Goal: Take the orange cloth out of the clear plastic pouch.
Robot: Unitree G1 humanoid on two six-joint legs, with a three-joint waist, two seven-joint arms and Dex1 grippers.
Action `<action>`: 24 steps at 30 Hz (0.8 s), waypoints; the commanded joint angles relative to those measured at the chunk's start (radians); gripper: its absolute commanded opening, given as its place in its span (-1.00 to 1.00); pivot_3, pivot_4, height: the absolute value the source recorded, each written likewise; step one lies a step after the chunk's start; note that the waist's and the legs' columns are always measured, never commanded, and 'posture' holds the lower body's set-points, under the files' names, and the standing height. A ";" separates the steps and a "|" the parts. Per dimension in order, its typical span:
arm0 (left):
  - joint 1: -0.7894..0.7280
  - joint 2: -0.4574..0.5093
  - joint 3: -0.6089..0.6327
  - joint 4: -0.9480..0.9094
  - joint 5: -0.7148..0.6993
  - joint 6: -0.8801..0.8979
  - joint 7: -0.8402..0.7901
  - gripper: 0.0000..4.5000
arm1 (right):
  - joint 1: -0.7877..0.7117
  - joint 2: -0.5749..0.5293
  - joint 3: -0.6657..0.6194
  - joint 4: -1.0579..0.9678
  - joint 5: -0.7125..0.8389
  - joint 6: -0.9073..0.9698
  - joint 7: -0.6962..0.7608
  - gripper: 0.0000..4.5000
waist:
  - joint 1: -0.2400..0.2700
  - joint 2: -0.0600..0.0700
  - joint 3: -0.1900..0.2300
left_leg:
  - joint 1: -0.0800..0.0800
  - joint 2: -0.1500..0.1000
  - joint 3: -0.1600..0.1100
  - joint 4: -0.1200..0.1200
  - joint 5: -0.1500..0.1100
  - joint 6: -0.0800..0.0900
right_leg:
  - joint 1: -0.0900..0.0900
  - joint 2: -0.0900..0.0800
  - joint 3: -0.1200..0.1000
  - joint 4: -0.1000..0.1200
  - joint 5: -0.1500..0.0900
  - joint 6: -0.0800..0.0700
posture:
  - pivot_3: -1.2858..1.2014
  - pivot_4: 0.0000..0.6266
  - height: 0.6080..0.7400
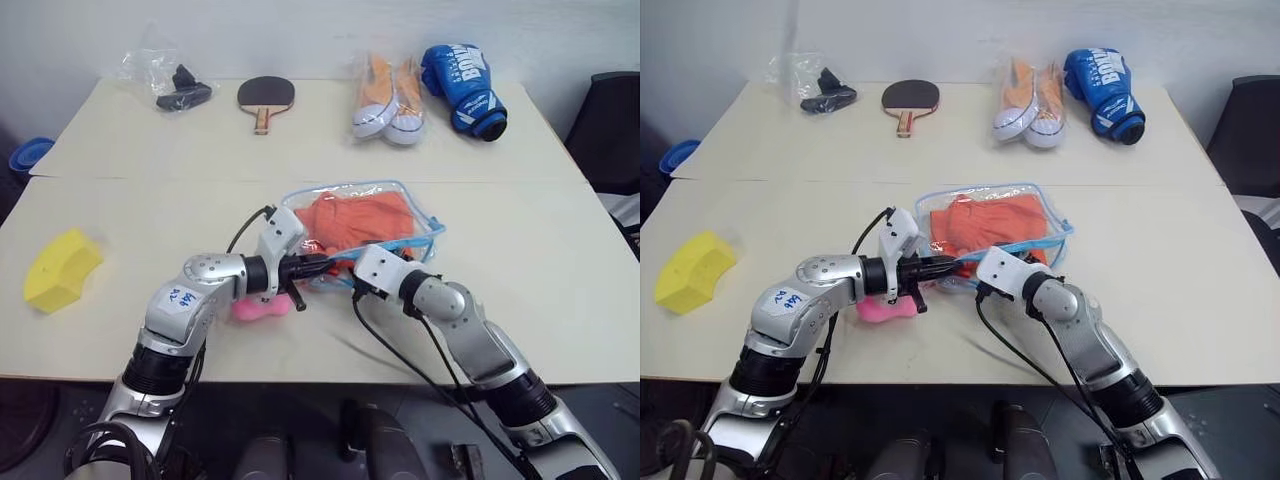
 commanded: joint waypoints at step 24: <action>-0.063 -0.013 -0.004 0.038 0.018 -0.051 -0.003 -1.00 | -0.010 0.012 0.038 0.185 -0.199 -0.016 -0.074 -1.00 | 0.003 -0.004 -0.004 | 0.000 -0.001 -0.002 0.000 0.000 0.000 | 0.003 -0.001 0.000 -0.001 0.000 0.000 | 0.03 -0.52 1.00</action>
